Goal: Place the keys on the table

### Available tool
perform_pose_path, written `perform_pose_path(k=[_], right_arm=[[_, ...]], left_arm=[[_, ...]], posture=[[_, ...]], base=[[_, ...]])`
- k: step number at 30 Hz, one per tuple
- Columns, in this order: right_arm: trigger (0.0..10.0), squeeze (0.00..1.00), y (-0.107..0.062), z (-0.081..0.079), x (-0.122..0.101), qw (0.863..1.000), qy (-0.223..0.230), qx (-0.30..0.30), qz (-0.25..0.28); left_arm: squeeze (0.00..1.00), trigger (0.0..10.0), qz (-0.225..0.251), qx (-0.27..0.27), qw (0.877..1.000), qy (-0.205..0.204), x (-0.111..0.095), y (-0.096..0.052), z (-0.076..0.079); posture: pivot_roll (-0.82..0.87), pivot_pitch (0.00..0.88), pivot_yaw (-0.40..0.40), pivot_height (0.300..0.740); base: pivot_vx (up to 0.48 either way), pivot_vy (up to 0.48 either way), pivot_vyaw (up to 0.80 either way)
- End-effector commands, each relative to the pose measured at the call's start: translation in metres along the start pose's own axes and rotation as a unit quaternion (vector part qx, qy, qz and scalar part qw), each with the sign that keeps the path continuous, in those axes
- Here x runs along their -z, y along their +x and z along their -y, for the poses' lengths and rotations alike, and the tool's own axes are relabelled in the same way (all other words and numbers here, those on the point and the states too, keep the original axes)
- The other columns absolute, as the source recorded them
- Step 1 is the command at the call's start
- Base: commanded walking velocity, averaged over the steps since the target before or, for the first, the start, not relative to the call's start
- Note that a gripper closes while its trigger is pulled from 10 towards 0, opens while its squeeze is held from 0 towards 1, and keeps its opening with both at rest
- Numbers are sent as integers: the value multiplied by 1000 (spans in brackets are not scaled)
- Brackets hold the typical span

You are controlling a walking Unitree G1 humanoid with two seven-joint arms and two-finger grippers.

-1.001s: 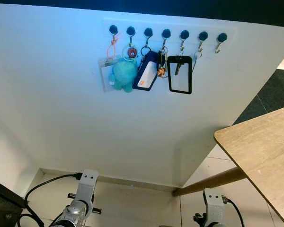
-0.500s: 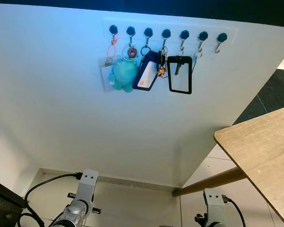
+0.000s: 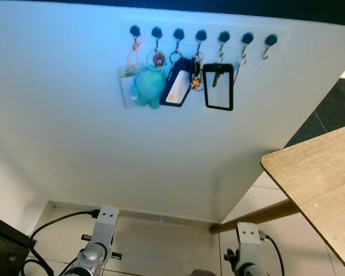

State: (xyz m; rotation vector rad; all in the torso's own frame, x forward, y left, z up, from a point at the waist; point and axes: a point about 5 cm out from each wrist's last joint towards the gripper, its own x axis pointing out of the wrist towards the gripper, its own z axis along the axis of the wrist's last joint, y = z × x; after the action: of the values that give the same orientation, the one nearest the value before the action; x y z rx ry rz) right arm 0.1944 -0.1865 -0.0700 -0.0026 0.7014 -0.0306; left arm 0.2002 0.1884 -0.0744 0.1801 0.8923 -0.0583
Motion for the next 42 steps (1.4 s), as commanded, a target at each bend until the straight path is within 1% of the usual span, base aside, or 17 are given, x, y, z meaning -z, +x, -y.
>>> perform_pose_path(k=[1, 4, 7, 11, 16, 17, 18, 20, 23, 28, 29, 30, 32, 38, 39, 41, 42], right_arm=[[10000, 0, 3, -5, -14, 999, -17, -20, 38], [10000, 0, 7, -24, -49, 987, -44, -84, 129], [10000, 0, 7, -28, -63, 980, -46, -100, 167], [10000, 0, 0, -36, -100, 953, -53, -124, 271], [10000, 0, -29, -32, -158, 895, -59, -84, 434], [10000, 0, -29, -32, -158, 895, -59, -84, 434], [10000, 0, -39, -28, -169, 879, -48, -60, 470], [10000, 0, -41, -26, -172, 875, -43, -52, 479], [10000, 0, -58, -17, -191, 848, -22, -13, 529], [10000, 0, -76, -13, -207, 825, -10, 3, 565], [10000, 200, -80, -12, -211, 818, -10, 5, 575], [10000, 725, -83, -11, -213, 815, -10, 7, 580], [10000, 1000, -90, -10, -220, 803, -7, 9, 596], [10000, 1000, -99, -9, -232, 789, -1, 17, 615], [10000, 537, -103, -9, -240, 783, 0, 18, 622], [10000, 537, -105, -9, -242, 781, 0, 17, 625], [10000, 0, -107, -8, -247, 777, 4, 14, 629]], left_arm=[[0, 10000, 13, -3, 1000, -1, -2, 0, -1], [0, 10000, 60, -11, 998, -6, -15, -1, -11], [0, 10000, 87, -15, 996, -13, -22, -2, -15], [0, 10000, 164, -17, 986, -40, -42, -6, -20], [0, 10000, 324, 45, 942, -71, -88, -26, -9], [0, 10000, 324, 45, 942, -71, -88, -26, -9], [0, 10000, 367, 69, 925, -65, -102, -36, -3], [0, 10000, 379, 77, 920, -61, -106, -39, -1], [0, 10000, 437, 120, 891, -22, -127, -57, 12], [0, 10000, 475, 153, 867, 7, -141, -72, 22], [0, 10000, 482, 161, 861, 12, -144, -76, 24], [0, 10000, 485, 167, 858, 14, -145, -79, 25], [0, 10000, 493, 177, 852, 21, -150, -85, 28], [0, 10000, 508, 181, 842, 30, -160, -93, 31], [0, 10000, 517, 180, 836, 32, -168, -98, 32], [0, 10000, 520, 180, 834, 33, -170, -100, 32], [0, 10000, 525, 179, 831, 33, -173, -102, 33]], posture=[[49, 92, -38, 740], [39, 101, -36, 740], [36, 102, -36, 740], [43, 99, -42, 740], [66, 95, -53, 740], [66, 95, -53, 740], [68, 96, -54, 740], [68, 96, -54, 740], [65, 97, -55, 740], [65, 97, -55, 740], [58, 97, -54, 740], [58, 97, -54, 740], [54, 94, -54, 740], [56, 90, -53, 740], [57, 90, -50, 740], [57, 90, -50, 740], [58, 90, -48, 740]], base=[[0, 0, 0], [0, 0, 0], [0, 0, 0], [0, 0, 0], [0, 0, 0], [0, 0, 0], [0, 0, 0], [0, 0, 0], [0, 0, 0], [0, 0, 0], [0, 0, 0], [0, 0, 0], [0, 0, 0], [0, 0, 0], [0, 0, 0], [0, 0, 0], [0, 0, 0]])
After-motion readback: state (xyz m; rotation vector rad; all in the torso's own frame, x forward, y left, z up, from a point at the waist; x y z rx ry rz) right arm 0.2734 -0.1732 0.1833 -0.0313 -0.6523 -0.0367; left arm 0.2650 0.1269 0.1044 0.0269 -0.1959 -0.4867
